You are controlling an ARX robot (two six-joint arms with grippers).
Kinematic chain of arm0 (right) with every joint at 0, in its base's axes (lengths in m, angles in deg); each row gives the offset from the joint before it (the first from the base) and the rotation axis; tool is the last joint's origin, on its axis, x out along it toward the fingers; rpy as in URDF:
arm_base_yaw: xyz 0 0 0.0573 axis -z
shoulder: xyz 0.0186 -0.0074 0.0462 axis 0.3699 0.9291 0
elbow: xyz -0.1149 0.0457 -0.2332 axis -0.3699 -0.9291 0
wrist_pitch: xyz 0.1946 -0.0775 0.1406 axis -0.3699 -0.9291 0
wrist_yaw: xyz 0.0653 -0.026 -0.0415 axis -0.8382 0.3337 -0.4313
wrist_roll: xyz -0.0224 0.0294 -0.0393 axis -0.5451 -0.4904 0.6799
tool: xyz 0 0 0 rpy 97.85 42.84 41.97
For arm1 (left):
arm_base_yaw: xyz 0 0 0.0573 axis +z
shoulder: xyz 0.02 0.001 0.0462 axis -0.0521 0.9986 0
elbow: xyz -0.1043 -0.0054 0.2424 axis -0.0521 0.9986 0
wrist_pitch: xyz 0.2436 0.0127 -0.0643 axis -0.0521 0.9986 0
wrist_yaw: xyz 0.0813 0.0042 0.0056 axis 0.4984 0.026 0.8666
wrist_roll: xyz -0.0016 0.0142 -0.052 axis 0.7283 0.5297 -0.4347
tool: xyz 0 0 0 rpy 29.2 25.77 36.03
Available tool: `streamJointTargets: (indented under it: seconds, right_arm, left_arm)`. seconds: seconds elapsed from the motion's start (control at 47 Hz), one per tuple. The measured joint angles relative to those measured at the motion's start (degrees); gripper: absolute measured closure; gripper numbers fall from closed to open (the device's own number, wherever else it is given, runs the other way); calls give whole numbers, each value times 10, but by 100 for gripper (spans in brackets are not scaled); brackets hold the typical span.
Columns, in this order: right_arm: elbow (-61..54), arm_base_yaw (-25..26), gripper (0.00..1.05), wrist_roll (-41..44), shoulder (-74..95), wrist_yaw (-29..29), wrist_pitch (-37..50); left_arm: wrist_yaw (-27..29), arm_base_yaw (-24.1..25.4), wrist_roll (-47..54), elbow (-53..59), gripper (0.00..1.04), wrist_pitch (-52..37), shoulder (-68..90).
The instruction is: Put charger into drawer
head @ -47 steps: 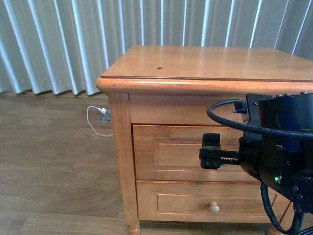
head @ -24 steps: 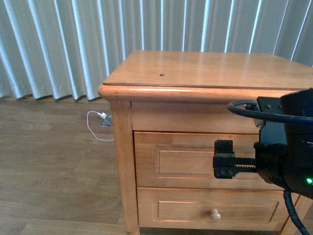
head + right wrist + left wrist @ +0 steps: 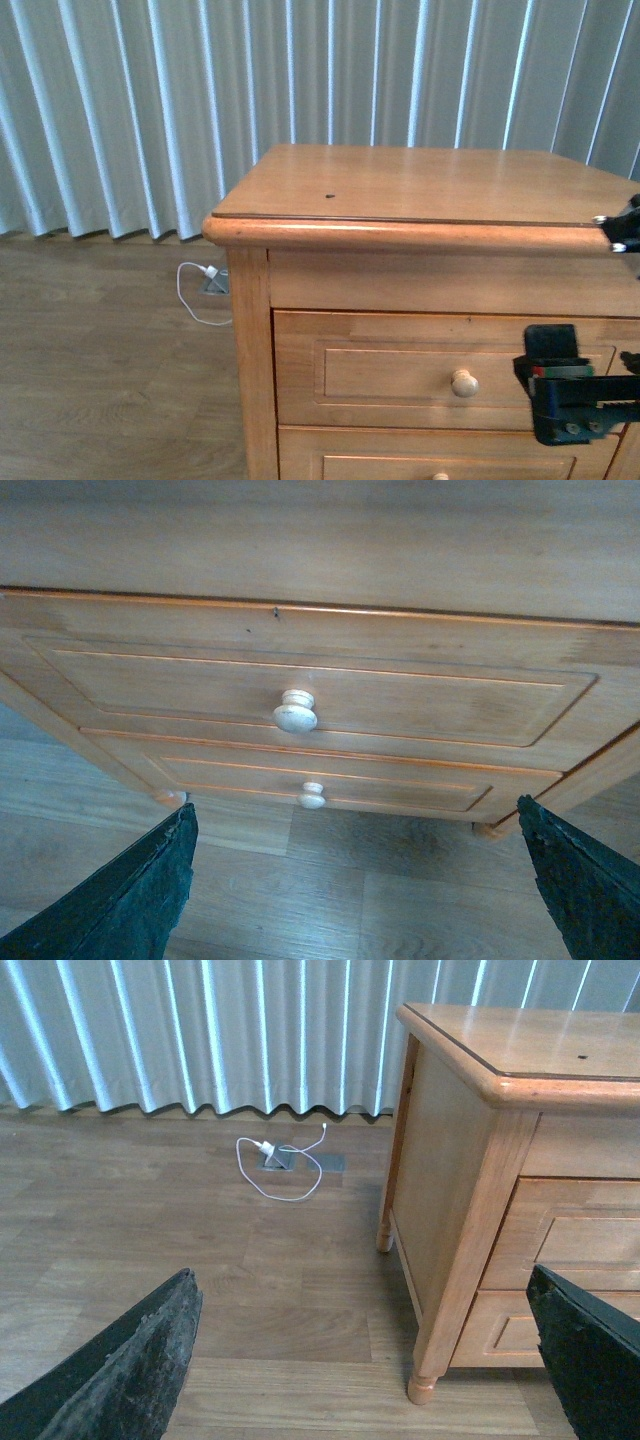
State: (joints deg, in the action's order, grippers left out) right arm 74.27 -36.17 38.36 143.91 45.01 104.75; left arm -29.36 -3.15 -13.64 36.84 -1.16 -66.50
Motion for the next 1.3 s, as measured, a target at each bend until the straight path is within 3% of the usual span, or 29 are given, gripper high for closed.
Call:
streamJointTargets:
  seconds: [0.17,0.255,0.531,0.871,0.999,1.041,1.297]
  right_arm:
    - [-41,30,9,0,-157,-48,-101]
    - [-59,75,9,-6,-257,-97,-173]
    - [-95,310,9,7,-500,-301,-361]
    - [-96,331,9,10,-509,-308,-363]
    - [-189,294,27,37,-568,-189,-156]
    - [-215,276,38,42,-592,-162,-98]
    - [-260,224,80,51,-641,-112,-91]
  left_arm:
    - [0,0,0,0,6,0,0]
    - [0,0,0,0,6,0,0]
    - [0,0,0,0,6,0,0]
    - [0,0,0,0,6,0,0]
    - [1,0,0,0,6,0,0]
    - [0,0,0,0,6,0,0]
    - [0,0,0,0,6,0,0]
